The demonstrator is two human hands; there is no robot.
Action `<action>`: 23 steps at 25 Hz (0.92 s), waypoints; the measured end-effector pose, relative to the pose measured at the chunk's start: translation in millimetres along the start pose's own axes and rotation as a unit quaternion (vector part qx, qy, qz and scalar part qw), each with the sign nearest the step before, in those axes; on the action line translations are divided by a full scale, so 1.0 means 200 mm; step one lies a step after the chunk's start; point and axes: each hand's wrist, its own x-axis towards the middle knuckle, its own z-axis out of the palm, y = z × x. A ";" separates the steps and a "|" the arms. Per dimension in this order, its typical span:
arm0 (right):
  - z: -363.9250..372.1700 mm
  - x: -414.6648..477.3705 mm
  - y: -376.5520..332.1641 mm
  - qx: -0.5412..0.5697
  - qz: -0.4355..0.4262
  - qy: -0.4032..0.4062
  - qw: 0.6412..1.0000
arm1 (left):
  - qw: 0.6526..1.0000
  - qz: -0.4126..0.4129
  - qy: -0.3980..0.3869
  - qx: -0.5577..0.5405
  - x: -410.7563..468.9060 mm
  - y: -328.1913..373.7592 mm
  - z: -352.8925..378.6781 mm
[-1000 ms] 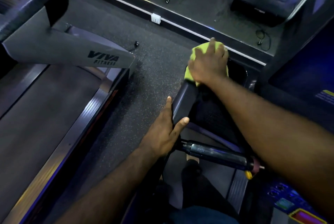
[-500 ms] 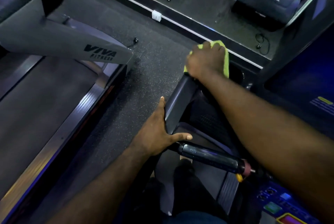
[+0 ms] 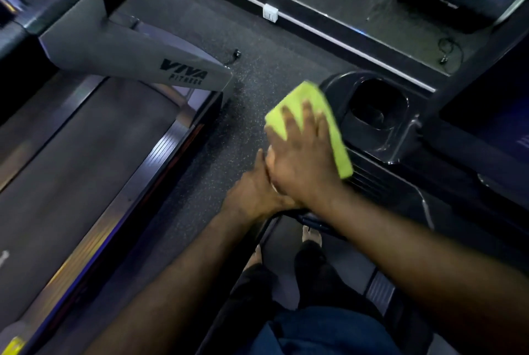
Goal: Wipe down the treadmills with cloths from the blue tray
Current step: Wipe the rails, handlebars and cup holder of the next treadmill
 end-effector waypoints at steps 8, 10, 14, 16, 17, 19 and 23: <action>-0.06 0.12 0.09 0.030 0.060 -0.021 0.998 | 0.998 -0.036 -0.014 -0.056 -0.23 -0.18 0.04; -0.01 -0.17 -0.14 0.040 -0.077 0.017 0.996 | 0.997 -0.017 -0.003 -0.073 -0.22 -0.20 0.04; -0.04 0.08 0.19 0.024 -0.087 0.042 0.995 | 0.997 -0.018 -0.012 -0.080 -0.22 -0.20 0.03; -0.07 0.10 0.21 0.058 0.031 0.048 0.997 | 0.996 -0.022 -0.011 -0.080 -0.21 -0.21 0.04; -0.05 0.02 0.13 0.069 0.059 0.043 0.995 | 0.996 -0.023 -0.009 -0.081 -0.21 -0.21 0.05; 0.03 -0.24 -0.08 0.076 -0.023 0.078 0.994 | 0.996 -0.001 -0.002 -0.085 -0.20 -0.21 0.05; 0.01 0.00 0.18 0.039 -0.102 0.070 0.992 | 0.997 0.045 -0.012 -0.062 -0.19 -0.15 0.00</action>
